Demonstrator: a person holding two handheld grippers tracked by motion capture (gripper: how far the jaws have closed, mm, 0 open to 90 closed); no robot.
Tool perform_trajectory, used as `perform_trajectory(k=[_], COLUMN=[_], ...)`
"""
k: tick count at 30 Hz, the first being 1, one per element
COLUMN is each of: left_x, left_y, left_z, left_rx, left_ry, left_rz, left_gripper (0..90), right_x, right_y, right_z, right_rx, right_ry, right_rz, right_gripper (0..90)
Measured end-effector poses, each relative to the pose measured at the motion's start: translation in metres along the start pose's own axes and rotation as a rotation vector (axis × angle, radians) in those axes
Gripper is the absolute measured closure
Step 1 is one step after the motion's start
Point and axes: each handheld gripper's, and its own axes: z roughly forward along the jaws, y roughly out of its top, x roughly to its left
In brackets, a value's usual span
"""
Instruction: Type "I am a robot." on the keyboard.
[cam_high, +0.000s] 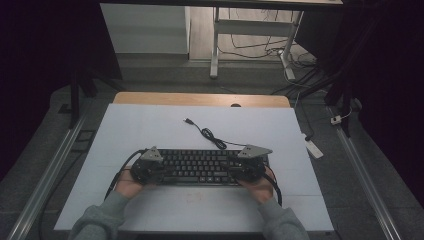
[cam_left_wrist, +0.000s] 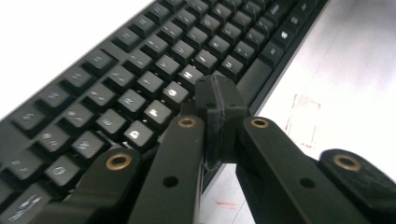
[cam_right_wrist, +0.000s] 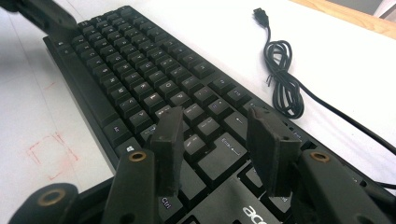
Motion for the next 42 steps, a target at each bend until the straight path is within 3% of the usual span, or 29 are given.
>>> perform_trajectory(k=[7, 18, 27, 29, 35, 37, 39, 40, 42], left_x=[-0.005, -0.008, -0.011, -0.012, -0.008, -0.006, -0.004, -0.004, -0.003], left_y=[-0.001, -0.001, 0.0, 0.0, 0.002, 0.002, 0.002, 0.002, 0.002], left_z=[0.014, 0.023, 0.029, 0.027, 0.009, 0.004, 0.001, -0.001, -0.004], left_rx=[0.034, 0.057, 0.084, 0.075, -0.034, -0.056, -0.069, -0.074, -0.083], left_ry=[0.002, 0.008, 0.019, 0.032, 0.033, 0.036, 0.042, 0.052, 0.068], left_rz=[0.018, 0.029, 0.064, 0.07, 0.024, 0.012, -0.001, -0.007, -0.02], left_gripper=[88.9, 88.8, 89.0, 88.9, 87.4, 78.5, 75.7, 67.7, 64.2], right_x=[-0.001, -0.001, -0.001, -0.001, -0.001, -0.001, -0.001, -0.001, -0.001], right_y=[0.0, 0.0, -0.001, -0.001, 0.0, 0.0, 0.0, 0.0, 0.0], right_z=[0.0, 0.002, 0.003, 0.003, 0.003, 0.003, 0.003, 0.003, 0.002], right_rx=[0.005, 0.011, 0.022, 0.021, 0.017, 0.017, 0.017, 0.014, 0.014], right_ry=[-0.007, -0.004, -0.001, -0.001, -0.003, -0.002, -0.002, -0.001, 0.0], right_rz=[0.0, -0.003, -0.006, -0.005, -0.007, -0.009, -0.009, -0.01, -0.01], right_gripper=[56.6, 56.4, 56.0, 56.0, 55.9, 55.7, 55.7, 55.6, 55.6])
